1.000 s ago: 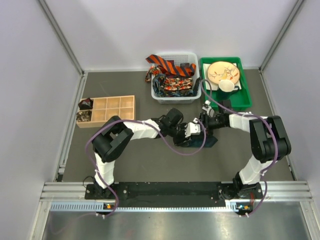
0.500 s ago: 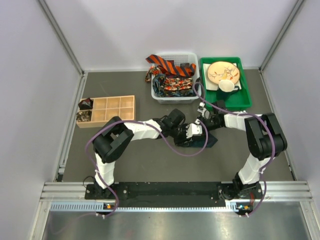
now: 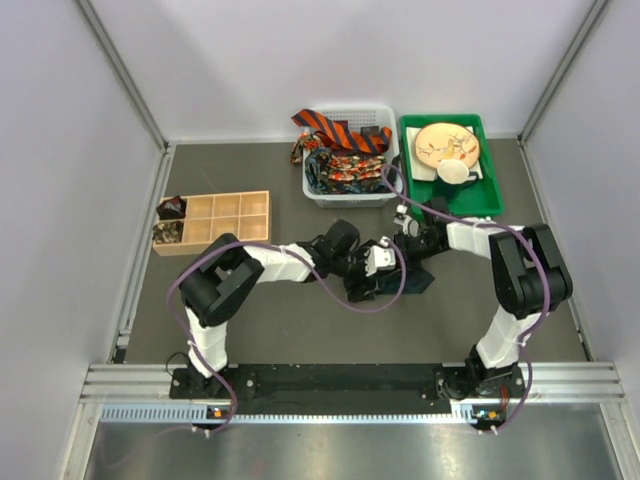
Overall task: Roll the ties
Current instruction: Roll the tie at the center of the board.
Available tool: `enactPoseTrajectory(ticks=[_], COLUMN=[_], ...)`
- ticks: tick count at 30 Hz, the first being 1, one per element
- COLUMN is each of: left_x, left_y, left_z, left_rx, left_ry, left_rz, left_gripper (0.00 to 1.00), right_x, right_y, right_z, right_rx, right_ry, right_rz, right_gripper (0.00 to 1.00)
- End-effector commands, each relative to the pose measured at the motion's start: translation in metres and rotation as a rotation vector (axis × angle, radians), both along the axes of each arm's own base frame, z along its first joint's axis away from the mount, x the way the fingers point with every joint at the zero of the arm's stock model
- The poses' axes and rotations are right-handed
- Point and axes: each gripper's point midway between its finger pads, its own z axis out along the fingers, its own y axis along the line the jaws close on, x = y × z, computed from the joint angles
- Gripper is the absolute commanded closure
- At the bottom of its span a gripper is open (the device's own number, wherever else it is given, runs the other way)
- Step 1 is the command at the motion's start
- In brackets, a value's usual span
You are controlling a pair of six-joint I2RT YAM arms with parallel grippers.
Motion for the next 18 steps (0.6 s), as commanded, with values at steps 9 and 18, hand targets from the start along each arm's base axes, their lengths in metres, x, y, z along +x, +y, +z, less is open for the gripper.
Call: enactPoseTrajectory(ticks=[9, 18], left_x=[0.008, 0.020], left_y=[-0.011, -0.033], left_z=[0.031, 0.035], left_rx=[-0.227, -0.277], left_ry=[0.017, -0.003], left_rz=[0.024, -0.015], left_gripper=[0.15, 0.28], right_x=[0.019, 0.035], right_y=[-0.041, -0.041], right_z=[-0.040, -0.043], right_rx=[-0.293, -0.308], right_ry=[-0.088, -0.101], right_rz=[-0.049, -0.069], right_gripper=[1.00, 1.00])
